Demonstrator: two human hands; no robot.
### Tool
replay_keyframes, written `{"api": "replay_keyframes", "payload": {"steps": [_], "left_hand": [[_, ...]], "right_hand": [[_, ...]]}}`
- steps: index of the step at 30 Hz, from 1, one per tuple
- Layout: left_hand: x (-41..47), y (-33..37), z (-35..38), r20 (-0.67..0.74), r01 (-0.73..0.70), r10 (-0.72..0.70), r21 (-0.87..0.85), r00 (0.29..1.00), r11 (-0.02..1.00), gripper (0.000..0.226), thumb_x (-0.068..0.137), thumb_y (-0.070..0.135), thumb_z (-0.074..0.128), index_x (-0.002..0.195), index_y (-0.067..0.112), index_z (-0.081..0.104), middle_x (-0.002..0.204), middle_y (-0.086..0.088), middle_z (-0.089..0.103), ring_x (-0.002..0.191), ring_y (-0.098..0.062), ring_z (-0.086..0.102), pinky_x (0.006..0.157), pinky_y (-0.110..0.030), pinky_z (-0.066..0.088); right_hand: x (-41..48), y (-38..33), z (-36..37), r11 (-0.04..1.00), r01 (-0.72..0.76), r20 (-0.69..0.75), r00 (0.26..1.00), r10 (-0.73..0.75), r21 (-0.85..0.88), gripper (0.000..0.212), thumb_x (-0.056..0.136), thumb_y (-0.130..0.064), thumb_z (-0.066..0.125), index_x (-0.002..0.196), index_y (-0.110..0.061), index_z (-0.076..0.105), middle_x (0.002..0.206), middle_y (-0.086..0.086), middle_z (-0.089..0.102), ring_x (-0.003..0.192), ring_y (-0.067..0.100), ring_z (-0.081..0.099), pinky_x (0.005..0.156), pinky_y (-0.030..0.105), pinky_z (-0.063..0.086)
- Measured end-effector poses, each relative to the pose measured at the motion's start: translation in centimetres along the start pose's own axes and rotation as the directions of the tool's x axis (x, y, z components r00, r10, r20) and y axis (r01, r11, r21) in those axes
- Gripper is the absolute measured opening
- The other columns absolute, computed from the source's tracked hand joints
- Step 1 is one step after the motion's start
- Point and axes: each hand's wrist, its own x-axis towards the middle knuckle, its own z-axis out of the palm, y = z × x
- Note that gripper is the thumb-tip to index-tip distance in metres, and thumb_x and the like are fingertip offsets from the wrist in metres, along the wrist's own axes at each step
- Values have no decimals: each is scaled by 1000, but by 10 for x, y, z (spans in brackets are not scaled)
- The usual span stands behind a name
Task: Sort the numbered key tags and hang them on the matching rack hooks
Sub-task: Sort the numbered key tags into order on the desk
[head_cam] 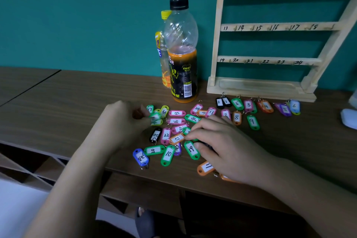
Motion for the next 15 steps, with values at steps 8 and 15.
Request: {"api": "replay_keyframes", "payload": {"steps": [8,15], "left_hand": [[-9,11,0,160,-76,149,-389,976,918,12,97,29,75,96,38,83,82,13,77,72,3,62,70,-21,46],[-15,21,0,251,-90,224,-454,942,886,9,94,23,78,97,29,83,89,5,80,79,-3,71,72,-12,49]], "right_hand": [[4,-2,-1,999,-34,-63,997,35,23,24,104,-24,61,126,-29,71,115,-19,60,116,5,50,102,39,44],[7,-8,-1,987,-80,-155,983,101,138,23,102,-34,68,123,-27,73,108,-20,66,108,1,56,94,29,47]]}}
